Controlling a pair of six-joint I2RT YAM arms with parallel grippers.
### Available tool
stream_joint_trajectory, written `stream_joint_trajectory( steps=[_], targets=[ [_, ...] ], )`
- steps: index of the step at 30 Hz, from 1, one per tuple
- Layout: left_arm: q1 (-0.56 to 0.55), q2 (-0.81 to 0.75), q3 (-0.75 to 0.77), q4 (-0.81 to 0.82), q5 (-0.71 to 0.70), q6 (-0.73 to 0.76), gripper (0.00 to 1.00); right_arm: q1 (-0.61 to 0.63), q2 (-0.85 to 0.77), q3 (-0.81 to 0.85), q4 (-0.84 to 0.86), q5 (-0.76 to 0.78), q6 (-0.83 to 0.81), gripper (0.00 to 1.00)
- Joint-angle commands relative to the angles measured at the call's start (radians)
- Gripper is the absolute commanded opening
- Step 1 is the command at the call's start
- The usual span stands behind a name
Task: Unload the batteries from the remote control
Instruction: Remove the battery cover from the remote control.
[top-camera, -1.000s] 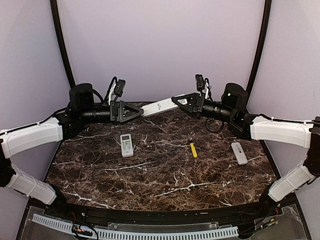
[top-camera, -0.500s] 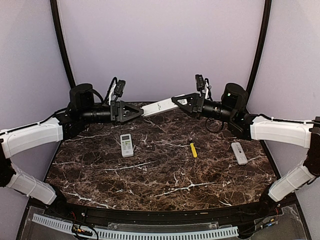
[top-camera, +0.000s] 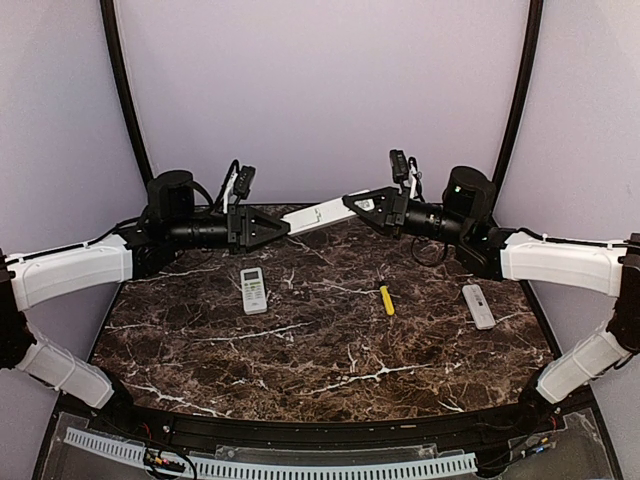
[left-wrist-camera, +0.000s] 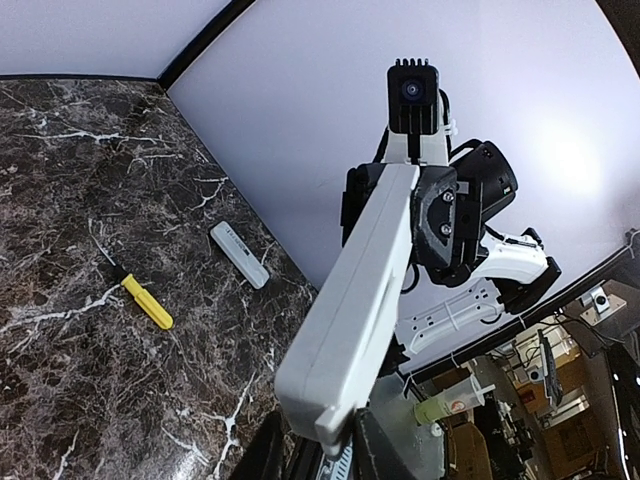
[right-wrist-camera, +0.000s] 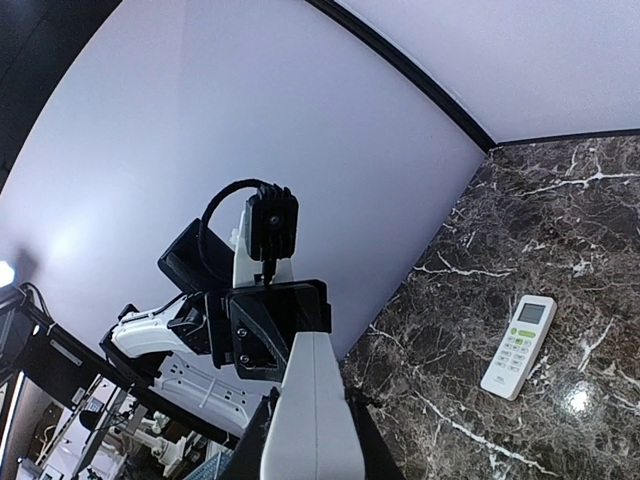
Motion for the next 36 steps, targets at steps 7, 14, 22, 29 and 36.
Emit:
stream_joint_trajectory(
  steps=[7,14,22,29,36],
  targets=[
    [0.010,0.003,0.004,0.016,-0.006,-0.016,0.14,-0.003,0.000,0.014,0.029,-0.014,-0.003,0.00],
    [0.018,-0.007,-0.010,0.022,-0.004,-0.027,0.11,-0.004,0.002,0.017,0.019,-0.010,-0.010,0.00],
    [0.021,-0.013,-0.016,0.030,0.001,-0.030,0.07,-0.004,-0.003,0.012,0.018,0.002,-0.008,0.00],
    [0.026,-0.022,-0.036,0.079,0.020,-0.048,0.03,-0.005,-0.009,0.007,0.018,0.013,-0.007,0.00],
    [0.033,-0.041,-0.050,0.123,0.029,-0.067,0.00,-0.006,-0.008,-0.002,0.019,0.022,-0.004,0.00]
  ],
)
